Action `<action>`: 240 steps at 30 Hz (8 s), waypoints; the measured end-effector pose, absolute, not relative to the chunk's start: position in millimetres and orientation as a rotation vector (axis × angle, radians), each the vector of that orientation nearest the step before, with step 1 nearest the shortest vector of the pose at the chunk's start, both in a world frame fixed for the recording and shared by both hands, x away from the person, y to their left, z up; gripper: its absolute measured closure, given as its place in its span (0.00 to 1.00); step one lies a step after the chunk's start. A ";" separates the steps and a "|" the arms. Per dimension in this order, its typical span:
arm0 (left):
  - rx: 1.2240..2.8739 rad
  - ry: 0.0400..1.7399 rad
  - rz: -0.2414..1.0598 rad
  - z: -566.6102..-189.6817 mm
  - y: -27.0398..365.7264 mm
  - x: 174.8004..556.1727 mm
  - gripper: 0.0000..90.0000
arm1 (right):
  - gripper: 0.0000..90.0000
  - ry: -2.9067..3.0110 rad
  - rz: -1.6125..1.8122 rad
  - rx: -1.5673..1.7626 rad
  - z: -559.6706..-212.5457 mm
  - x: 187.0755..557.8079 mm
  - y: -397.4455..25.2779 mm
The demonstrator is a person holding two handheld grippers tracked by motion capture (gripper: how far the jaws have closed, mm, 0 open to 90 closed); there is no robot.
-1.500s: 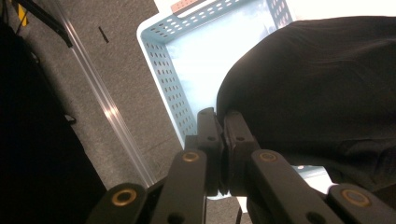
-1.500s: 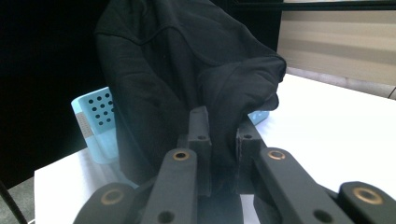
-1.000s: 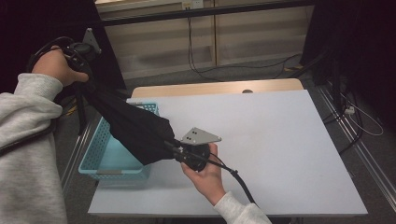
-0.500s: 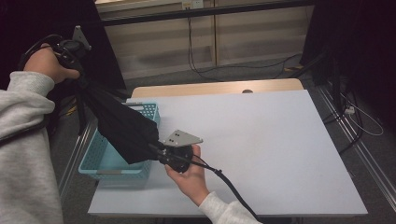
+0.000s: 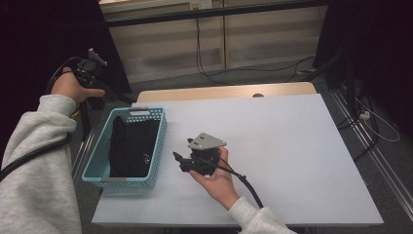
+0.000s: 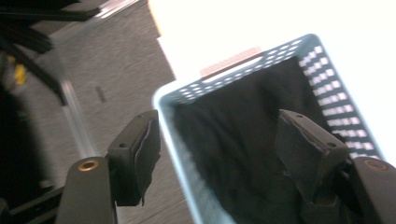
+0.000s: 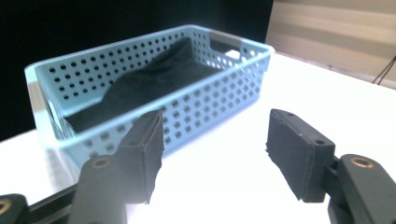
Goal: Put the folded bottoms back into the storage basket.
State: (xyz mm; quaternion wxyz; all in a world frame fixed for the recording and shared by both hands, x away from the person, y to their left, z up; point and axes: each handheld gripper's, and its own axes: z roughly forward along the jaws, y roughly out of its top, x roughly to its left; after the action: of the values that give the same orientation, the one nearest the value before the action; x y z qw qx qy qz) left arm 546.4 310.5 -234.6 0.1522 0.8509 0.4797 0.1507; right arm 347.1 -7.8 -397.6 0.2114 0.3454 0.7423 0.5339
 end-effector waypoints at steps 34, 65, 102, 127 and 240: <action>2.387 1.307 0.292 -328.5 298.1 509.3 0.30 | 0.28 2.090 1.346 1.099 -432.3 333.3 -129.8; 2.382 1.289 0.193 -375.5 302.0 487.2 0.76 | 0.27 2.123 1.316 1.173 -448.1 326.0 -165.5; 2.428 1.214 0.084 -402.5 278.1 474.6 0.81 | 0.26 2.148 1.289 1.172 -453.1 321.1 -164.4; 2.514 1.461 0.121 -418.2 343.1 473.0 1.00 | 0.26 2.155 1.273 1.167 -455.1 322.7 -162.3; 2.370 0.881 0.093 -355.9 158.6 443.4 0.24 | 0.25 2.094 1.280 1.221 -443.7 304.8 -209.8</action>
State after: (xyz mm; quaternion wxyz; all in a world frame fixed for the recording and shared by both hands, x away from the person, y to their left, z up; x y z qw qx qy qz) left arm 443.4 158.6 -355.9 0.3012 0.8932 0.3320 0.0350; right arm 304.8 -209.8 -443.7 0.1987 0.4366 0.7487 0.4575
